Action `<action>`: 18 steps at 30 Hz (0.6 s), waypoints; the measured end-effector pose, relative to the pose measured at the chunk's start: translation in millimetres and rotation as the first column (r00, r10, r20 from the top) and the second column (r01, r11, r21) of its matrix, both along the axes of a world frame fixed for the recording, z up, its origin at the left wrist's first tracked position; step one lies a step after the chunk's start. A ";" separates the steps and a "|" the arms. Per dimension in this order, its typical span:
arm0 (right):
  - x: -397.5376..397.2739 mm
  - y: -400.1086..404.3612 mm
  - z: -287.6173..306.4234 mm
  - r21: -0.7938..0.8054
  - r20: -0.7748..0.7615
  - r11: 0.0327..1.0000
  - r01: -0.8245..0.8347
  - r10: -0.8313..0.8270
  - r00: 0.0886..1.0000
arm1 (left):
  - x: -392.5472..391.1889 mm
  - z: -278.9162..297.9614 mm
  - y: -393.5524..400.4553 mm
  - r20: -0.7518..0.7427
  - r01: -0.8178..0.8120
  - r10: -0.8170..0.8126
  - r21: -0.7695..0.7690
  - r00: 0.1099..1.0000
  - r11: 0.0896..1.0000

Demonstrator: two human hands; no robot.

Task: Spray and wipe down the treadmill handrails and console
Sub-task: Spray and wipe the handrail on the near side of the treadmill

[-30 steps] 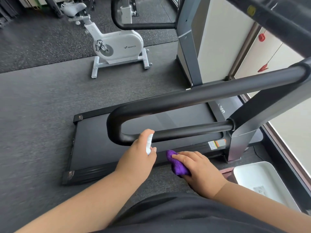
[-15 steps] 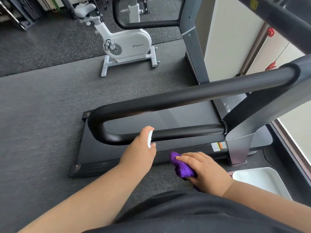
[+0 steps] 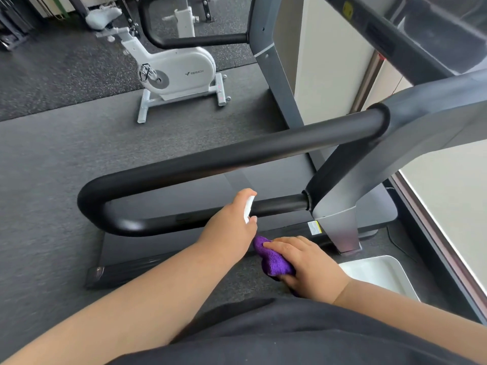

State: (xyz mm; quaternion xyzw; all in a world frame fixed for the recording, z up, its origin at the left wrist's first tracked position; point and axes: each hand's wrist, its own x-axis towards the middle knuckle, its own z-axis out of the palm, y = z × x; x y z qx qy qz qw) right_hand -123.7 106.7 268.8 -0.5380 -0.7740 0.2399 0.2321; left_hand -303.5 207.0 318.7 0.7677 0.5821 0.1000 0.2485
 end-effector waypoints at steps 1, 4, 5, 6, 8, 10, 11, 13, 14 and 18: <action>1.7 -0.1 -0.1 -0.007 -0.002 1.000 0.001 -0.001 1.000 | 3.4 1.3 0.5 0.002 0.014 -0.014 0.010 1.000 1.000; 6.1 0.3 -0.8 -0.003 0.001 1.000 0.009 -0.009 1.000 | 16.5 3.8 1.8 -0.014 0.067 -0.067 0.036 0.998 0.997; 7.1 0.4 -0.7 0.002 0.000 1.000 0.014 -0.014 1.000 | 21.5 4.5 2.3 -0.020 0.090 -0.089 0.041 0.996 0.995; 7.7 0.4 -0.3 0.005 -0.003 1.000 0.018 -0.018 1.000 | 26.3 4.8 2.8 -0.027 0.113 -0.112 0.045 0.993 0.993; 7.7 -0.3 0.5 0.013 -0.018 1.000 0.028 -0.028 0.999 | 34.2 5.1 4.3 -0.036 0.138 -0.137 0.053 0.990 0.989; 8.5 0.3 0.4 0.019 -0.042 0.999 0.049 -0.048 0.998 | 36.3 6.0 5.0 -0.026 0.121 -0.120 0.062 0.992 0.991; 9.7 1.4 0.1 0.018 -0.058 0.998 0.064 -0.063 0.996 | 34.3 6.7 4.3 -0.009 0.099 -0.098 0.062 0.995 0.993; 12.2 4.6 0.0 0.014 -0.108 0.994 0.105 -0.103 0.989 | 23.4 7.9 0.5 0.050 0.026 -0.028 0.040 0.998 0.999; 13.0 6.3 0.4 0.011 -0.142 0.991 0.132 -0.129 0.981 | 15.3 8.4 -3.3 0.081 -0.017 0.015 0.028 0.997 0.999; 15.6 26.3 8.6 0.047 -0.313 0.943 0.328 -0.298 0.902 | -19.5 8.5 -27.9 0.122 -0.116 0.114 0.016 0.986 0.993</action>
